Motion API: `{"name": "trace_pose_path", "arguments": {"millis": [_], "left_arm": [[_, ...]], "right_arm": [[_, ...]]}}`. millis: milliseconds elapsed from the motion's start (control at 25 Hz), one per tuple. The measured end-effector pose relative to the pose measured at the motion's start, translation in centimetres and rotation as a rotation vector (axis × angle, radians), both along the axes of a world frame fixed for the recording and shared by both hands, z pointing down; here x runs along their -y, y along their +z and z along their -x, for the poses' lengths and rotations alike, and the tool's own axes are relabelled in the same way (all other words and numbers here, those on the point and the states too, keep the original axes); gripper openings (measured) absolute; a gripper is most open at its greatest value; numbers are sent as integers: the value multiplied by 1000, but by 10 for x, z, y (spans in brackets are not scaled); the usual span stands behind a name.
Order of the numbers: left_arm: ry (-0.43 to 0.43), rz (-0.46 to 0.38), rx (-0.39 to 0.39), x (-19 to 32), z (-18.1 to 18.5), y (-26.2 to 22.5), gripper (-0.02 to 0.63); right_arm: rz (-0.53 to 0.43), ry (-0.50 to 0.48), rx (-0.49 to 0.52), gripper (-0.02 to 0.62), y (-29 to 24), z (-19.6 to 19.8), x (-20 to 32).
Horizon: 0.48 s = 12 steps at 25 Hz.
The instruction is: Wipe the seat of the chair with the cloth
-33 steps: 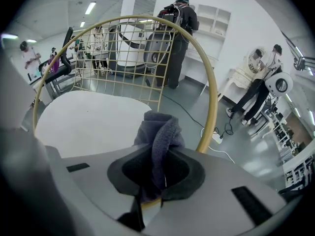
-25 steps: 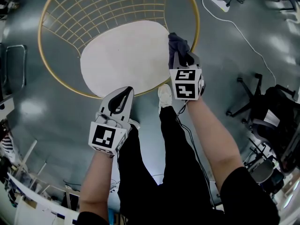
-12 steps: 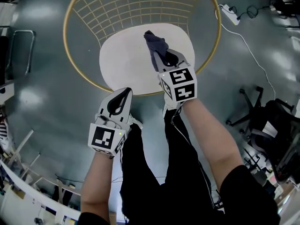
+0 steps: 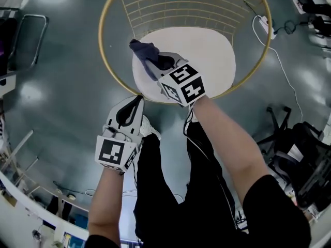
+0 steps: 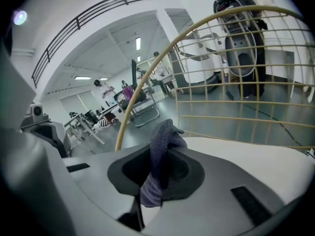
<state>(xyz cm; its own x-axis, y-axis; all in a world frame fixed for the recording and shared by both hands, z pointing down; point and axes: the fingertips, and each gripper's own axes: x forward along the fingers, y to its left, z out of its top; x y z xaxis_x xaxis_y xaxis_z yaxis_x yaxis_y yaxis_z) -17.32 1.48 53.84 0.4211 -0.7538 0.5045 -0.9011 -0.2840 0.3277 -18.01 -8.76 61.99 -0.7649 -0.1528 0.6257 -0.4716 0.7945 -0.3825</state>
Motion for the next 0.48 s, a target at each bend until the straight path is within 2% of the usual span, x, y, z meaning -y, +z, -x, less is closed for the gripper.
{"name": "trace_pose_path", "arguments": {"millis": [200, 400, 480], "left_arm": [[-30, 1, 4, 1, 25, 6, 17], [-53, -7, 6, 2, 6, 4, 17], [-57, 0, -4, 2, 13, 10, 17]], "right_arm": [[65, -83, 27, 54, 13, 38, -10], [64, -67, -57, 54, 33, 10, 9], [76, -34, -88, 55, 46, 10, 23]]}}
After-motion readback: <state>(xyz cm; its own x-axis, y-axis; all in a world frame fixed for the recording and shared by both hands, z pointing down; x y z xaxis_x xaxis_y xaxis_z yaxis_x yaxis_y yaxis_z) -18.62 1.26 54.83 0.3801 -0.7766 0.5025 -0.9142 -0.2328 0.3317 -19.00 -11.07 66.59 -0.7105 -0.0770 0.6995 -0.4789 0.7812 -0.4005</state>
